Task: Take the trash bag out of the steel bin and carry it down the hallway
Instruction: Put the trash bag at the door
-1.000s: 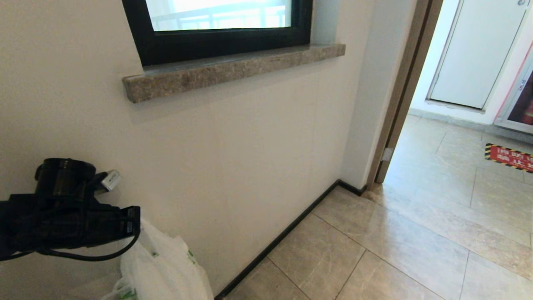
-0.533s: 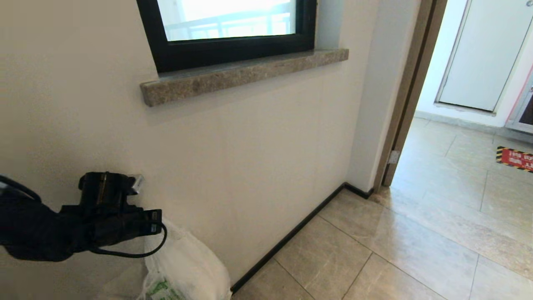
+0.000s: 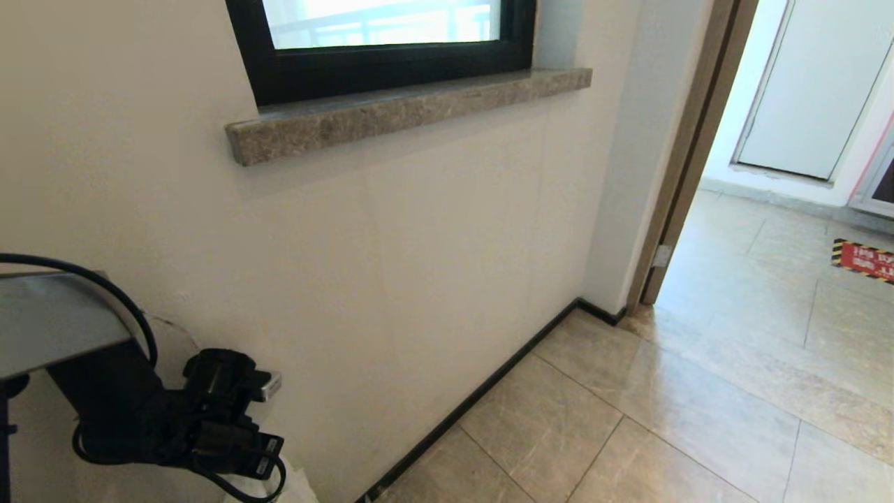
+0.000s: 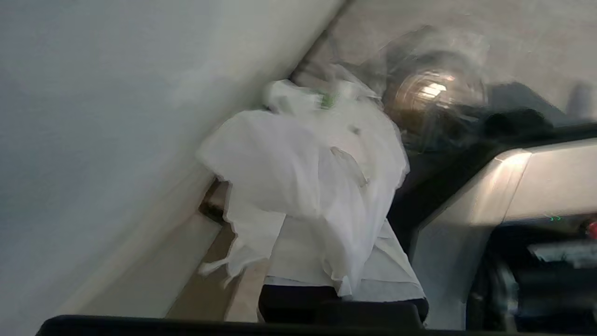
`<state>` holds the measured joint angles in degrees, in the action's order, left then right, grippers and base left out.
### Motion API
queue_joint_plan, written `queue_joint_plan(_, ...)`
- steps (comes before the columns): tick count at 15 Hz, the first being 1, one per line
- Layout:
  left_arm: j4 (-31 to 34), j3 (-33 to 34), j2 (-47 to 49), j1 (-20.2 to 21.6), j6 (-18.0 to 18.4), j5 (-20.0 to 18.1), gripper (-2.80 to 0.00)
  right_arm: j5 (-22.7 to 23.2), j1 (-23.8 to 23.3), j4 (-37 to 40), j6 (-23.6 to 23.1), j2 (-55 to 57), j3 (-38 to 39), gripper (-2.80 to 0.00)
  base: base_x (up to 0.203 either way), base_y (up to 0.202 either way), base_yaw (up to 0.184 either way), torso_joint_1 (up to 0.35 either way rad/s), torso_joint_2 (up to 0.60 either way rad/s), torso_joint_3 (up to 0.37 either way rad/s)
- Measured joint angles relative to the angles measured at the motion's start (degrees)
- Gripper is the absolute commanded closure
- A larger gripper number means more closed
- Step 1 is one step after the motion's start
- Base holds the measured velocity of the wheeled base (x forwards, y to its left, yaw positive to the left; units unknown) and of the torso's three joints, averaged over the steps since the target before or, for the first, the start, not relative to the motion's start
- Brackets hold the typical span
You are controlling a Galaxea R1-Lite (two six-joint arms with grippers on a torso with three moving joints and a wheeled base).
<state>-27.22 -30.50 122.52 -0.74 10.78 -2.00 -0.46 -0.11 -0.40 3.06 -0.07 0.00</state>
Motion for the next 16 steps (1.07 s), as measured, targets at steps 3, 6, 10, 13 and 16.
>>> queue_joint_plan(3, 0.1, 0.1, -0.1, -0.2, 0.0, 0.1, 0.00, 0.0, 0.0, 0.0, 0.0, 0.0, 0.0, 0.00, 0.000, 0.000, 0.000, 0.000, 0.00, 0.000)
queue_joint_plan(6, 0.0, 0.1, -0.2, -1.0, 0.2, 1.3, 0.00, 0.0, 0.0, 0.0, 0.0, 0.0, 0.0, 0.00, 0.000, 0.000, 0.000, 0.000, 0.00, 0.000)
queue_joint_plan(10, 0.0, 0.1, -0.3, -2.9, 0.2, 1.4, 0.00, 0.0, 0.0, 0.0, 0.0, 0.0, 0.0, 0.00, 0.000, 0.000, 0.000, 0.000, 0.00, 0.000)
queue_joint_plan(13, 2.7, -0.6, -0.5, -3.4, 0.3, 1.5, 0.00, 0.0, 0.0, 0.0, 0.0, 0.0, 0.0, 0.00, 0.000, 0.000, 0.000, 0.000, 0.00, 0.000)
queue_joint_plan(16, 4.2, -0.8, -1.0, -5.1, 0.3, 2.1, 0.00, 0.0, 0.0, 0.0, 0.0, 0.0, 0.0, 0.00, 0.000, 0.000, 0.000, 0.000, 0.00, 0.000)
